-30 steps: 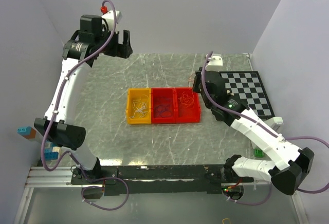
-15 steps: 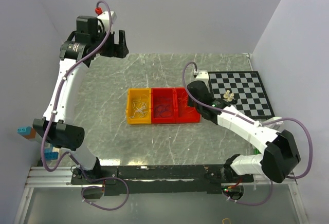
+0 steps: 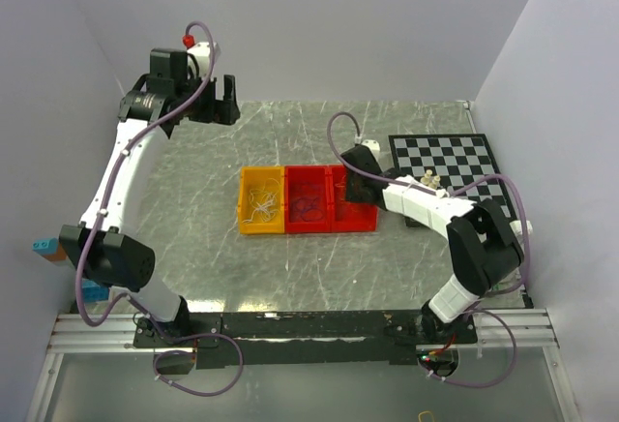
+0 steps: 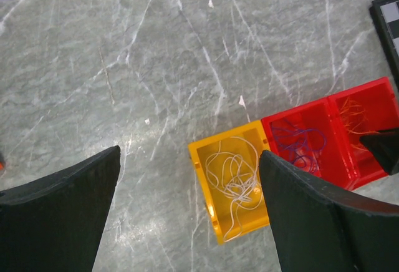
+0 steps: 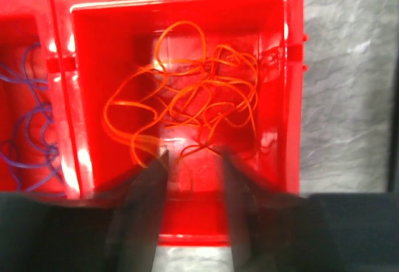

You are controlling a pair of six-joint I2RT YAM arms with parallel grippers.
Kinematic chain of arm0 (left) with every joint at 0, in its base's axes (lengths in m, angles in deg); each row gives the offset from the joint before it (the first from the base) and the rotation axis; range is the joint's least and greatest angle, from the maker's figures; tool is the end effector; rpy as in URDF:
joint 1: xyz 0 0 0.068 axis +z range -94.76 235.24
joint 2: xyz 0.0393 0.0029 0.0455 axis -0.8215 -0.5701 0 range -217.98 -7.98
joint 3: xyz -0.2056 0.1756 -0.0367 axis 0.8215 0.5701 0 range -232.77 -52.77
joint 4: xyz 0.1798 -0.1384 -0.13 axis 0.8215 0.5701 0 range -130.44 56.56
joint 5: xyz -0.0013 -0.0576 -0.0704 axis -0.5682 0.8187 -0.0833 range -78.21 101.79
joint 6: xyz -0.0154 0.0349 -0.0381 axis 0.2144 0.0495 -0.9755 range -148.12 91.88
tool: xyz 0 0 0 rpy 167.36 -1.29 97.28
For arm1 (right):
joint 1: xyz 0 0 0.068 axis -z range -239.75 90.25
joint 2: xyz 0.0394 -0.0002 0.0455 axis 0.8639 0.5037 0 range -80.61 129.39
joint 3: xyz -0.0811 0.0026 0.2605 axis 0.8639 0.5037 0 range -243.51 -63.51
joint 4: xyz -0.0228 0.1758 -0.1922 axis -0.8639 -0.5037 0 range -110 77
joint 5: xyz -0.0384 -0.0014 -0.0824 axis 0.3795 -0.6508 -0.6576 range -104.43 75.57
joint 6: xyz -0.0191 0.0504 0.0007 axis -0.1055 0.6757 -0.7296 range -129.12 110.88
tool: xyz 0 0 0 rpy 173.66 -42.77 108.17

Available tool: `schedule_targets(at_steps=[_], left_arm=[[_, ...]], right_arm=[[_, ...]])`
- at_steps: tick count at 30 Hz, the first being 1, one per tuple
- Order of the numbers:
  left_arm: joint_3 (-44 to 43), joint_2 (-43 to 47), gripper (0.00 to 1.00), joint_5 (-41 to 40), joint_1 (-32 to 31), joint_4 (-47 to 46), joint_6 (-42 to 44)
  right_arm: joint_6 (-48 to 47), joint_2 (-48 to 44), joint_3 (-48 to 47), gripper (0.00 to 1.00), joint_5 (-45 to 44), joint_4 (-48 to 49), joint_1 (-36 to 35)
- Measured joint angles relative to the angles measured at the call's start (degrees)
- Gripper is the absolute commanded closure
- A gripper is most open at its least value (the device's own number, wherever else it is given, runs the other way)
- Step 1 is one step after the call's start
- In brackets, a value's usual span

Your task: Untangle the cables

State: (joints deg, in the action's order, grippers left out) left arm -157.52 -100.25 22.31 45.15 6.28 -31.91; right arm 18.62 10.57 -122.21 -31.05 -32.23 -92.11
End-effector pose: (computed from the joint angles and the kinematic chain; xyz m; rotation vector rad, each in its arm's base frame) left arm 0.3404 -0.0672 0.4277 0.2252 2.1647 -0.3378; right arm 0.2852 0.1689 0.2117 0.0253 2.4251 0.1148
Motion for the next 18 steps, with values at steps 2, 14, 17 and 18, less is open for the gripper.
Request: schedule_targets(at_steps=[2,14,17,18], left_arm=[[3.3,1.7,0.04,-0.6,0.2,-1.6,0.1],[8.9,3.7,0.03,-4.5,0.3,-6.2,-0.1],[10.3,4.0,0.03,-4.9,0.3,-6.4,0.1],[10.5,4.0,0.04,-5.2,0.3,-6.5,0.1]], right_arm=[[0.3,-0.2,-0.1,0.2,1.2,-0.2,0.4],[-1.6,-16.2,-1.0,0.0,5.7,-4.4,0.4],[-2.6,-20.3,-2.4,0.0,6.8,-6.2,0.4],[-2.8,-21.4,-2.4,0.0,7.0,-6.5,0.4]])
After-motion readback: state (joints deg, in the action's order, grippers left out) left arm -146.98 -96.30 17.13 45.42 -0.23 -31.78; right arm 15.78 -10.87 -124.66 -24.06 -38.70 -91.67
